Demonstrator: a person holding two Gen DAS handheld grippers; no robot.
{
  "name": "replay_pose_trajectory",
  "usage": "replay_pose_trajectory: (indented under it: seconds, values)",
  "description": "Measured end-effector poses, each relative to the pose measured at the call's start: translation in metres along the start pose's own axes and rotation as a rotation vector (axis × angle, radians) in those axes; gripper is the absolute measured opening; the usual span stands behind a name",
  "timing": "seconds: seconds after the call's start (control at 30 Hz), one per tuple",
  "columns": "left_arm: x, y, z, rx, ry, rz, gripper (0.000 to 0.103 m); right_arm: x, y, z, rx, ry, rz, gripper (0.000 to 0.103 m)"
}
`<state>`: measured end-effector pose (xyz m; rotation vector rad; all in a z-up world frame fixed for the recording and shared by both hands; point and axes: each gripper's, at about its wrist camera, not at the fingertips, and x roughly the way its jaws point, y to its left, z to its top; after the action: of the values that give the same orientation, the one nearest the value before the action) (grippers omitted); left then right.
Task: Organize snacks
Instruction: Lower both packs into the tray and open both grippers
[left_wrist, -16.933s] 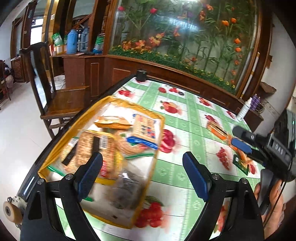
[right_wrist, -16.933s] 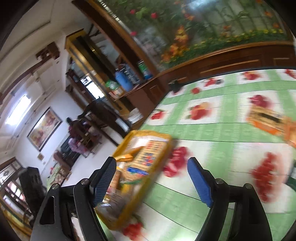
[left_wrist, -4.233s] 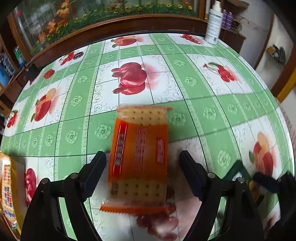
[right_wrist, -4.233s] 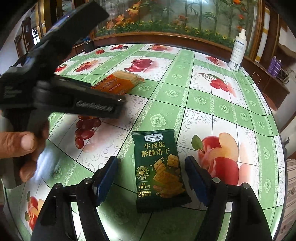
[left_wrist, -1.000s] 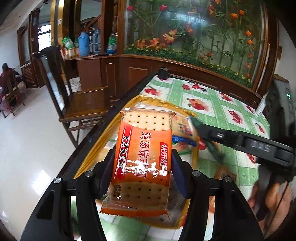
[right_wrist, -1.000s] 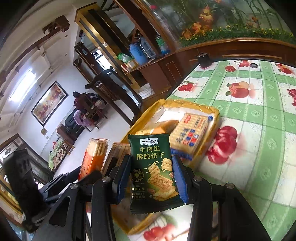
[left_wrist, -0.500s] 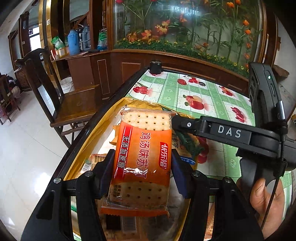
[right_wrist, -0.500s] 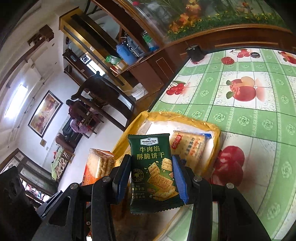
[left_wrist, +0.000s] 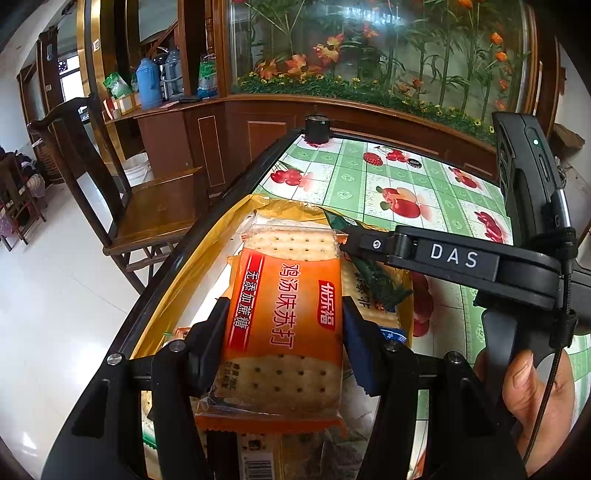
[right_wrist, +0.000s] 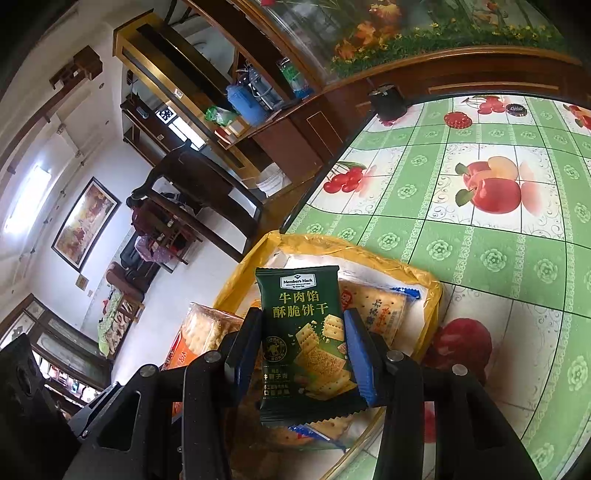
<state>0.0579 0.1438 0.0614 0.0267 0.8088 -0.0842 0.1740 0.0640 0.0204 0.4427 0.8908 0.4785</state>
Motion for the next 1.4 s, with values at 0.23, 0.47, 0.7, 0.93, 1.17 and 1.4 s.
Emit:
replay_pose_trajectory:
  seconds: [0.23,0.47,0.7,0.93,1.17,1.4]
  values:
    - [0.0,0.003,0.002,-0.011,-0.01,0.0,0.057,0.003,0.003,0.0,-0.011,0.002,-0.012,0.047]
    - [-0.005,0.009,0.003,-0.04,-0.009,-0.02,0.057,0.009,0.012,-0.003,-0.035,0.02,-0.027,0.05]
    - [-0.02,0.014,0.001,-0.064,-0.035,-0.025,0.057,-0.008,0.012,-0.001,-0.029,-0.01,-0.036,0.058]
    - [-0.041,0.012,-0.004,-0.059,-0.077,-0.014,0.06,-0.051,0.015,-0.021,-0.039,-0.055,-0.021,0.059]
    - [-0.056,0.007,-0.021,-0.051,-0.07,0.01,0.069,-0.098,0.014,-0.05,-0.043,-0.101,-0.025,0.066]
    - [-0.089,0.006,-0.034,-0.075,-0.125,0.033,0.077,-0.132,0.007,-0.085,-0.016,-0.134,-0.014,0.069]
